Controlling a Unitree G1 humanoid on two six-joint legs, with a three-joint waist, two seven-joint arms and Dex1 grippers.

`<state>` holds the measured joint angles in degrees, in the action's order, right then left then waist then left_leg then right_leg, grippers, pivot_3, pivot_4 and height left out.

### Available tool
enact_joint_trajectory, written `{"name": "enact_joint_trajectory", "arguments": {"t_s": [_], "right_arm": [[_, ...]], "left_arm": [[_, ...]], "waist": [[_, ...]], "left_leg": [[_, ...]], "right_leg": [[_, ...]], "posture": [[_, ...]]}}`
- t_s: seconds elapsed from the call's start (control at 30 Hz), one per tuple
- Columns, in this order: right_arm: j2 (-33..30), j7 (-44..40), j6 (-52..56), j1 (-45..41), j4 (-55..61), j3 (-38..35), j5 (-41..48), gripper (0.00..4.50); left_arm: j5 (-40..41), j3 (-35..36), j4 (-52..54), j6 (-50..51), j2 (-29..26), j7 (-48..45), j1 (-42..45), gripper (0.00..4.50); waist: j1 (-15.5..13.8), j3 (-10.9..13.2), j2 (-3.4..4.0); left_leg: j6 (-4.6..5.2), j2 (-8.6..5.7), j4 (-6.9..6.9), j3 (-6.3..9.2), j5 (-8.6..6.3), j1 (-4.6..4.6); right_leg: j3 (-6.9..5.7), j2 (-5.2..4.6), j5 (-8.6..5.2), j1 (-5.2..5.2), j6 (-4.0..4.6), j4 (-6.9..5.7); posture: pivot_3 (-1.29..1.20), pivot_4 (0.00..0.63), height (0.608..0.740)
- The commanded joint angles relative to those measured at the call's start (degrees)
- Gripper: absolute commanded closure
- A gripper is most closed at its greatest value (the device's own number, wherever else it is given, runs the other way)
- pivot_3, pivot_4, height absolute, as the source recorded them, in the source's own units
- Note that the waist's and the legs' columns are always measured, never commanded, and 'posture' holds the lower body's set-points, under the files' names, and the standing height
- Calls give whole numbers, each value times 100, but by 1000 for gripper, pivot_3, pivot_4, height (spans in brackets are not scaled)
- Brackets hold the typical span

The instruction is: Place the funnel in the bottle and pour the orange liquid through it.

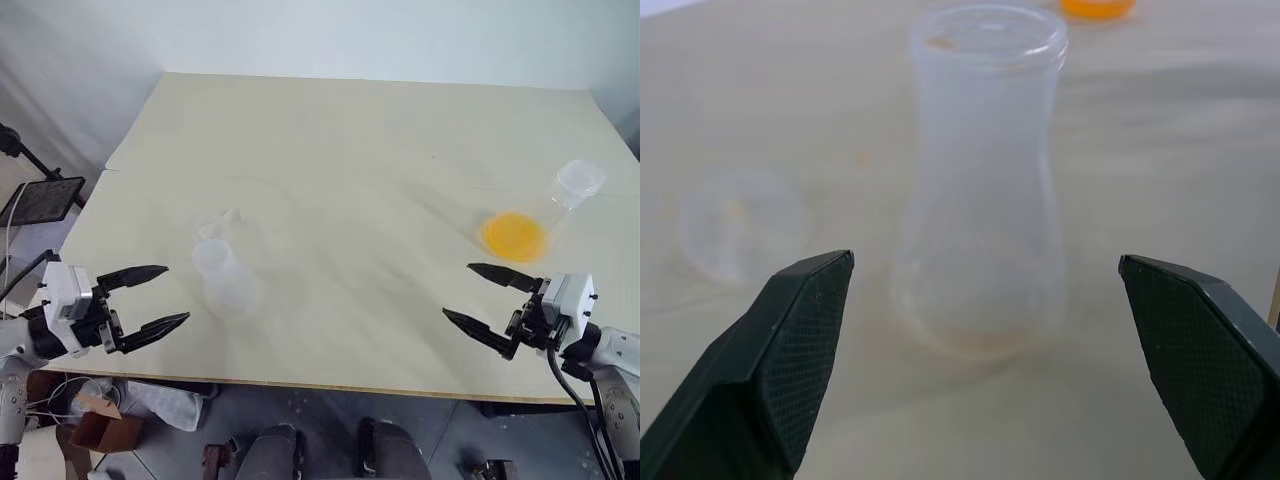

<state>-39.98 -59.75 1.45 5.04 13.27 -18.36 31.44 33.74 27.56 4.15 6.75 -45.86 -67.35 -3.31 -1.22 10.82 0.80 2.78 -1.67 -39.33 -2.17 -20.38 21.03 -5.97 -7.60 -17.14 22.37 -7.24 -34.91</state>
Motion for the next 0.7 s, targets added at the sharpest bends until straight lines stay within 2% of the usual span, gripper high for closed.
{"name": "enact_joint_trajectory", "arguments": {"t_s": [0.03,0.27,0.33,0.57,0.7], "right_arm": [[-18,-44,-60,-25,34,-75,42,33],[71,-108,-97,-139,-68,59,41,33],[98,-136,-34,-197,-30,162,83,33],[218,-38,264,-567,170,457,245,33],[282,18,330,-810,145,548,226,33]], "left_arm": [[2,53,195,-143,50,67,-34,0],[291,141,365,426,63,345,-155,0],[786,358,267,1206,20,582,-181,0],[689,912,246,885,299,566,-800,0],[720,943,763,777,438,590,-1046,0]], "waist": [[0,0,0],[1,-1,-1],[9,-1,-1],[70,-1,-1],[46,-2,-7]], "left_leg": [[0,0,0,0,0,0],[0,0,-6,0,0,0],[0,0,-7,-1,0,-1],[-2,12,-8,0,-1,-1],[-3,11,-9,3,-2,0]], "right_leg": [[0,0,0,0,0,0],[0,0,0,0,0,-5],[1,-1,0,0,0,-6],[2,-5,0,1,1,-6],[5,-9,0,0,1,-5]], "posture": [[0,150,740],[0,150,740],[0,150,740],[0,150,740],[0,150,740]]}}
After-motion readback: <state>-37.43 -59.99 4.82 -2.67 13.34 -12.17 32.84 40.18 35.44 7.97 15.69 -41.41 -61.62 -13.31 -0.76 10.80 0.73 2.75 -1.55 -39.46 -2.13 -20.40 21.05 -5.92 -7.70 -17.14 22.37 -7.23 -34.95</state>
